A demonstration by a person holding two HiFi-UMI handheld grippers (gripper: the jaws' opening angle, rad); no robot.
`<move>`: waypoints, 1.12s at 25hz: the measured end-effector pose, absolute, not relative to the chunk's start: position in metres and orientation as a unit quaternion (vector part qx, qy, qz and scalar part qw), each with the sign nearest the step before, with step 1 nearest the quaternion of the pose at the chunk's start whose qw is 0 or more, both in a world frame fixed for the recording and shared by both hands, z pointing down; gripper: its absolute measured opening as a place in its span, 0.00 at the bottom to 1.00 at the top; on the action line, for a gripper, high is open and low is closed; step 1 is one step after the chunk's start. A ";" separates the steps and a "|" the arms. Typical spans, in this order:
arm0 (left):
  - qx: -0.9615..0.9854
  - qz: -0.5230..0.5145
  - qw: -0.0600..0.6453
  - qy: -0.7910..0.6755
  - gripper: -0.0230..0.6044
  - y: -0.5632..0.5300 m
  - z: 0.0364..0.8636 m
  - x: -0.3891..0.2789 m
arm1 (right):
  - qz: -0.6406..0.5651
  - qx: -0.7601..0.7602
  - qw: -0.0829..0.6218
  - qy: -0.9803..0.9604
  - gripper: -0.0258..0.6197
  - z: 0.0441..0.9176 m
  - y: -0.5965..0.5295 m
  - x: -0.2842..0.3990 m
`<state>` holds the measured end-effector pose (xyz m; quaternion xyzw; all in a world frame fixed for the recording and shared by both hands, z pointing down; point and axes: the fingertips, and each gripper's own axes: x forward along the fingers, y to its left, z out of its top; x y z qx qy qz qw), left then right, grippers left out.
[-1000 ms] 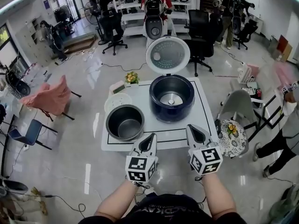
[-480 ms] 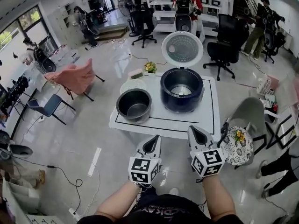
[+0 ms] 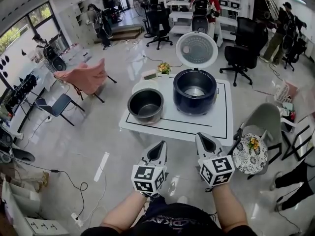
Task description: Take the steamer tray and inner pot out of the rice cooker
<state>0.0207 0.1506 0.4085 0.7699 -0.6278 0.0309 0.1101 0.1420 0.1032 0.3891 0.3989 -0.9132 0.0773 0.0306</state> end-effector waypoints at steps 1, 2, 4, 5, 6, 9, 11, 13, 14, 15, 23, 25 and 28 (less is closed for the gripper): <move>0.771 0.031 0.108 -0.627 0.04 0.151 0.407 0.023 | 0.077 0.400 0.029 -0.913 0.04 0.388 0.105 0.144; 0.773 0.030 0.106 -0.625 0.04 0.151 0.405 0.025 | 0.076 0.401 0.027 -0.912 0.04 0.386 0.107 0.147; 0.776 0.030 0.102 -0.622 0.04 0.152 0.401 0.029 | 0.075 0.405 0.026 -0.911 0.04 0.384 0.109 0.152; 0.777 0.029 0.101 -0.621 0.04 0.152 0.399 0.031 | 0.077 0.406 0.025 -0.910 0.04 0.385 0.111 0.154; 0.777 0.028 0.102 -0.620 0.04 0.153 0.399 0.032 | 0.080 0.408 0.025 -0.909 0.04 0.386 0.112 0.156; 0.778 0.024 0.107 -0.619 0.04 0.157 0.400 0.032 | 0.083 0.408 0.024 -0.909 0.04 0.389 0.116 0.157; 0.778 0.024 0.111 -0.618 0.04 0.159 0.402 0.033 | 0.081 0.409 0.026 -0.909 0.04 0.389 0.118 0.158; 0.778 0.023 0.113 -0.618 0.04 0.161 0.403 0.036 | 0.081 0.409 0.027 -0.908 0.04 0.389 0.120 0.161; 0.778 0.021 0.112 -0.618 0.04 0.161 0.403 0.037 | 0.081 0.410 0.027 -0.908 0.04 0.390 0.120 0.163; 0.778 0.020 0.111 -0.618 0.04 0.162 0.402 0.038 | 0.081 0.410 0.027 -0.908 0.04 0.390 0.120 0.163; 0.775 0.023 0.109 -0.623 0.04 0.167 0.401 0.039 | 0.083 0.403 0.022 -0.911 0.04 0.390 0.123 0.162; 0.774 0.025 0.109 -0.624 0.04 0.168 0.401 0.039 | 0.085 0.401 0.022 -0.912 0.04 0.390 0.124 0.161; 0.774 0.029 0.107 -0.624 0.04 0.168 0.400 0.039 | 0.086 0.398 0.020 -0.913 0.04 0.389 0.123 0.161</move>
